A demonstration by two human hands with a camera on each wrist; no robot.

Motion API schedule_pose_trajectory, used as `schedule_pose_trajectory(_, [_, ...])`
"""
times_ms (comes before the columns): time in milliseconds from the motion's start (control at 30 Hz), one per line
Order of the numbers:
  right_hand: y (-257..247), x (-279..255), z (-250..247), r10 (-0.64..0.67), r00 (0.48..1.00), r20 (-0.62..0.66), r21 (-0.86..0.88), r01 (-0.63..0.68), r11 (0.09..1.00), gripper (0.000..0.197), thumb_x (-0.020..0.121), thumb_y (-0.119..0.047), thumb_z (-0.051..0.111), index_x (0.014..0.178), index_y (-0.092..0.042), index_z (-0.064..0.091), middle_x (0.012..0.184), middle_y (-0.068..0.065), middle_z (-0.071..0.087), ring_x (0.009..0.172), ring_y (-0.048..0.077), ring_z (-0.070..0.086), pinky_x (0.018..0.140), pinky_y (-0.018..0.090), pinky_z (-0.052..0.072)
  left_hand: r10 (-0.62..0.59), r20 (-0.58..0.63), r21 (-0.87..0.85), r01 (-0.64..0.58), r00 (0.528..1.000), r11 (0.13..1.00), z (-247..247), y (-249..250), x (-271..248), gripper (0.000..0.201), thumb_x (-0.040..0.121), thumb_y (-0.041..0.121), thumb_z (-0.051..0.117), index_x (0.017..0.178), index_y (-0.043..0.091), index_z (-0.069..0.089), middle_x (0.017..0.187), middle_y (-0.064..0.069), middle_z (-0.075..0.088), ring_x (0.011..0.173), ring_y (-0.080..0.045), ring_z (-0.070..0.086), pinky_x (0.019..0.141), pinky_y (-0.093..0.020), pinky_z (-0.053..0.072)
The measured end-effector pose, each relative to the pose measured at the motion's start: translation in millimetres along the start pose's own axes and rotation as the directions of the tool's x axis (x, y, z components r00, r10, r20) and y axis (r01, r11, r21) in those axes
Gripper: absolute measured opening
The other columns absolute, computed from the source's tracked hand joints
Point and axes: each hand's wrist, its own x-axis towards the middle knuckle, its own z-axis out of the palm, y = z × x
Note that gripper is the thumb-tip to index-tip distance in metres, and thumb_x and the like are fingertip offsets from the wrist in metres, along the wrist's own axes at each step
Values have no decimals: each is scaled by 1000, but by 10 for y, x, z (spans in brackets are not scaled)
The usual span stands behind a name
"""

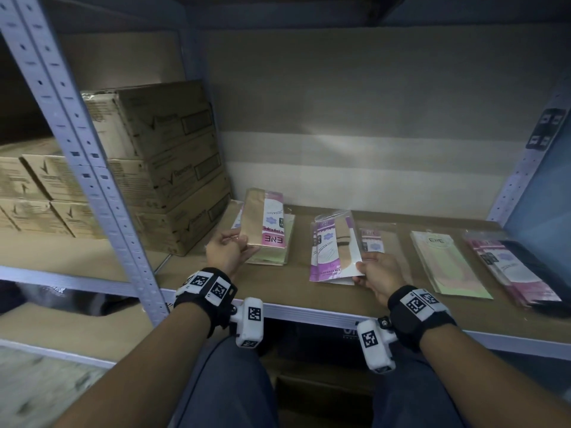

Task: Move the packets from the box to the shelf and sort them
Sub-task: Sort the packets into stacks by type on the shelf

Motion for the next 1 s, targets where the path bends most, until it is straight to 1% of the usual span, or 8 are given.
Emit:
schedule_pose_trajectory(133, [50, 18, 104, 7, 1000, -2, -18, -7, 1000, 21, 88, 9, 52, 105, -4, 53, 107, 18, 61, 89, 29, 63, 61, 30, 54, -16, -22, 5, 16, 1000, 1000, -101, 30, 27, 14, 88, -10, 54, 91, 3, 53, 115, -26, 54, 97, -39, 62, 63, -34, 61])
schedule_pose_trajectory(267, [81, 46, 152, -5, 1000, -22, -115, 2, 993, 22, 86, 7, 56, 107, -1, 58, 106, 18, 65, 78, 26, 66, 60, 29, 56, -13, -15, 4, 13, 1000, 1000, -108, 21, 26, 13, 88, -10, 54, 90, 3, 54, 114, -26, 55, 97, -39, 63, 60, -29, 61])
schedule_pose_trajectory(333, [78, 45, 153, -31, 999, -40, -207, 22, 978, 29, 84, 2, 62, 113, 0, 60, 107, 15, 66, 76, 25, 67, 67, 32, 58, -7, -5, -10, 7, 1000, 1000, -82, 7, 15, 14, 88, -11, 54, 89, 3, 54, 110, -25, 54, 87, -34, 64, 61, -31, 61])
schedule_pose_trajectory(467, [19, -37, 109, -147, 988, -38, -448, 115, 887, 41, 81, -11, 70, 120, -2, 60, 116, 9, 66, 105, 25, 63, 96, 36, 49, -7, 35, -15, 8, 999, 1000, 0, -39, -17, 13, 88, -9, 54, 92, 3, 54, 106, -23, 56, 78, -28, 65, 65, -33, 61])
schedule_pose_trajectory(567, [-34, -120, 78, -196, 980, -18, -493, 162, 855, 40, 83, -16, 69, 119, -3, 60, 117, 9, 65, 108, 23, 60, 95, 31, 46, -18, 69, -15, 19, 997, 1000, 80, -83, -65, 17, 89, -9, 53, 102, 1, 53, 108, -24, 57, 78, -27, 67, 69, -35, 61])
schedule_pose_trajectory(700, [-103, -199, 34, -183, 983, 23, -416, 175, 892, 32, 85, -17, 68, 114, -6, 62, 112, 7, 64, 100, 19, 58, 90, 28, 46, -31, 131, -22, 34, 991, 999, 190, -164, -161, 15, 90, -9, 52, 99, 3, 52, 104, -22, 59, 80, -28, 67, 72, -36, 61])
schedule_pose_trajectory(833, [-183, -311, 23, -164, 982, 92, -281, 183, 942, 13, 86, -20, 66, 98, -14, 65, 102, 6, 68, 88, 19, 64, 81, 31, 53, -65, 161, -56, 75, 985, 996, 326, -287, -294, 16, 90, -10, 52, 99, 3, 51, 100, -20, 58, 87, -31, 65, 69, -35, 61])
schedule_pose_trajectory(1000, [-247, -428, 31, -86, 980, 180, -100, 105, 989, 20, 89, -20, 64, 104, -7, 62, 102, 12, 69, 86, 27, 70, 76, 36, 59, -112, 219, -49, 126, 969, 991, 550, -448, -493, 12, 90, -10, 52, 94, 2, 53, 96, -19, 59, 83, -28, 65, 71, -36, 61])
